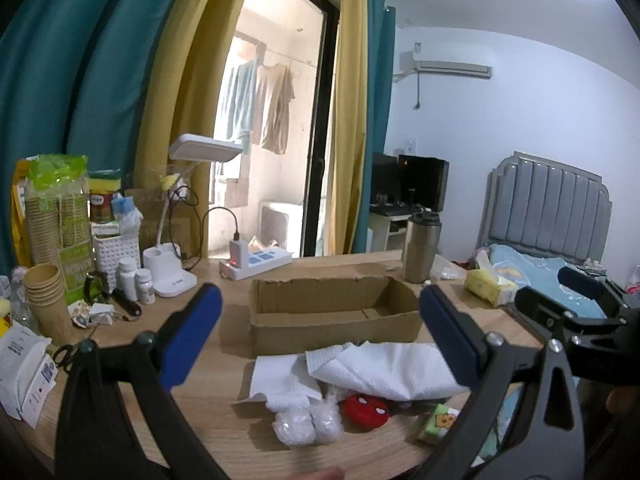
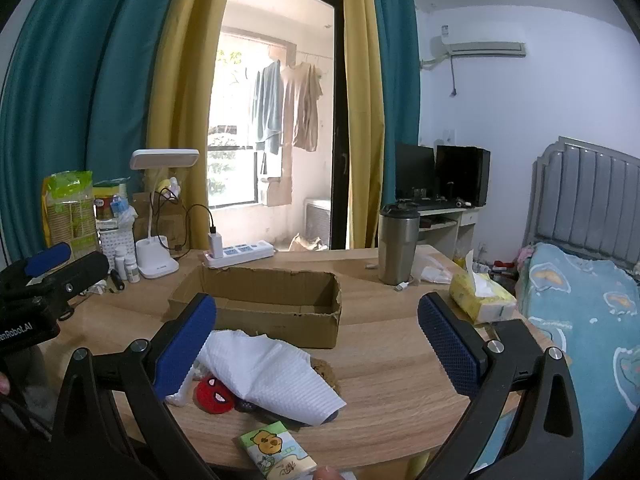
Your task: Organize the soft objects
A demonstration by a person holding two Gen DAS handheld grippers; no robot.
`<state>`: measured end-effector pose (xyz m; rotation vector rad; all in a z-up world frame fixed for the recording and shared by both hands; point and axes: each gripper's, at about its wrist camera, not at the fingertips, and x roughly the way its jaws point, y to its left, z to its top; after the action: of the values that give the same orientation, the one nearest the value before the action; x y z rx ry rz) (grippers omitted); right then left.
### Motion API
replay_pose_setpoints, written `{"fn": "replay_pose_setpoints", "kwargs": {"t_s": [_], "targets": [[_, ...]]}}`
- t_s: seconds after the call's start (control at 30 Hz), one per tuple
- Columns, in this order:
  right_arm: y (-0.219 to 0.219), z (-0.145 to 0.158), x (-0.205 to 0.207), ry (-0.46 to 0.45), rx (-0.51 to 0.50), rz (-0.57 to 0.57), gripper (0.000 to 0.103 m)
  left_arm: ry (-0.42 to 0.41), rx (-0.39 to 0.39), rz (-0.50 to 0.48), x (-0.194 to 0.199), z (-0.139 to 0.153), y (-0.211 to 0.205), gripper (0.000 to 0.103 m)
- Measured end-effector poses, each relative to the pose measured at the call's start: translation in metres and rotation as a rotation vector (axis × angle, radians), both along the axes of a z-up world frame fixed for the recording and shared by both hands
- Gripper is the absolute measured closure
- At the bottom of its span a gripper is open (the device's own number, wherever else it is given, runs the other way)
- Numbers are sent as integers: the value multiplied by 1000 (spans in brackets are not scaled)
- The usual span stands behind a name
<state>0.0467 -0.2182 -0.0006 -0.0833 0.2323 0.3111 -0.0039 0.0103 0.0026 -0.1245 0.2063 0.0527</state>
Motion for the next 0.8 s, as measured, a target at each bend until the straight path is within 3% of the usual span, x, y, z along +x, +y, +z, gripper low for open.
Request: {"fn": "replay_pose_setpoints", "kwargs": {"t_s": [0.8], "targets": [[5, -9, -1, 30, -6, 13, 0, 14, -5, -13, 0, -3, 0, 3]]}}
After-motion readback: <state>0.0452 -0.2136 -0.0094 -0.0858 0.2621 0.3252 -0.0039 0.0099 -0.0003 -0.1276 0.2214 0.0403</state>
